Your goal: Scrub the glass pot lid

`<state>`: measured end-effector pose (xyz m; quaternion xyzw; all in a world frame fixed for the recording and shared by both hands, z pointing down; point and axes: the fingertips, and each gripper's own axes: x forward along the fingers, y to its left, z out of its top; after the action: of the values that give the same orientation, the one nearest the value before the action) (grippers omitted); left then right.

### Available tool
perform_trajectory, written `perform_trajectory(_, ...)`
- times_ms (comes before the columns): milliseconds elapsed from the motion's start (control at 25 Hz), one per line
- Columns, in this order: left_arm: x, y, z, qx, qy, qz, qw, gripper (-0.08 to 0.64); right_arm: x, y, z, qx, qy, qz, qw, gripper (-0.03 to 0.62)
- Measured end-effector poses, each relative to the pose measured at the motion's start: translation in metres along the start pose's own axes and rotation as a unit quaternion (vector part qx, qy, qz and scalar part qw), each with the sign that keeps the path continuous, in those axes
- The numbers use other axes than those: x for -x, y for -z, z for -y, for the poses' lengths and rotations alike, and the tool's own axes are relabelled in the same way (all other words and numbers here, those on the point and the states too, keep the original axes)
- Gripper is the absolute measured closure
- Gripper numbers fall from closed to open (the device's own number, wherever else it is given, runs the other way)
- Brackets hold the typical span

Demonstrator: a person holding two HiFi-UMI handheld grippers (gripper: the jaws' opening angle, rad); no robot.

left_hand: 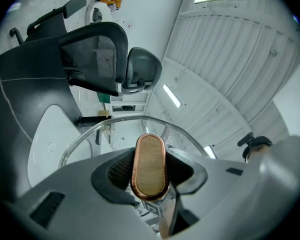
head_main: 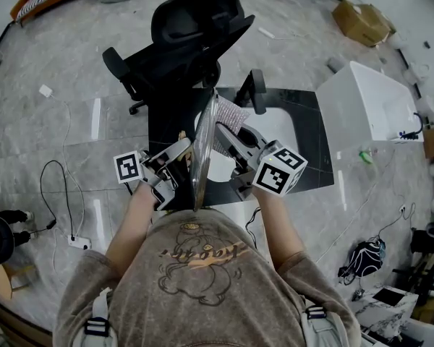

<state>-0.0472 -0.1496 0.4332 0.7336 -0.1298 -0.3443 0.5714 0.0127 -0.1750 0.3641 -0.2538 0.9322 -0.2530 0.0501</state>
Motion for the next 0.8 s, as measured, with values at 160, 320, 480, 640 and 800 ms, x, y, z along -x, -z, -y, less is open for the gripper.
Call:
perform_trajectory(160,-0.001,0.004,0.001,0.006,0.001,-0.003,1.0,0.38,-0.006,0.022,0.029,0.004,0.03,-0.021,0.999,0.515)
perform_trajectory(320,-0.003,0.009,0.001,0.007,0.0,-0.012,0.9999,0.38,-0.008,0.057,0.056,0.018,0.067,-0.063,0.996,0.514)
perform_trajectory(480,-0.003,0.01,0.002,0.008,-0.002,-0.015,0.9999,0.38,-0.005,0.092,0.071,0.025,0.09,-0.101,0.99,0.514)
perform_trajectory(640,-0.003,0.009,0.003,0.011,0.0,-0.012,0.9999,0.38,0.0,0.12,0.072,0.015,0.098,-0.124,0.987,0.514)
perform_trajectory(800,-0.003,0.004,0.004,0.006,-0.004,-0.007,0.9999,0.38,0.004,0.139,0.063,-0.002,0.088,-0.139,0.986,0.514)
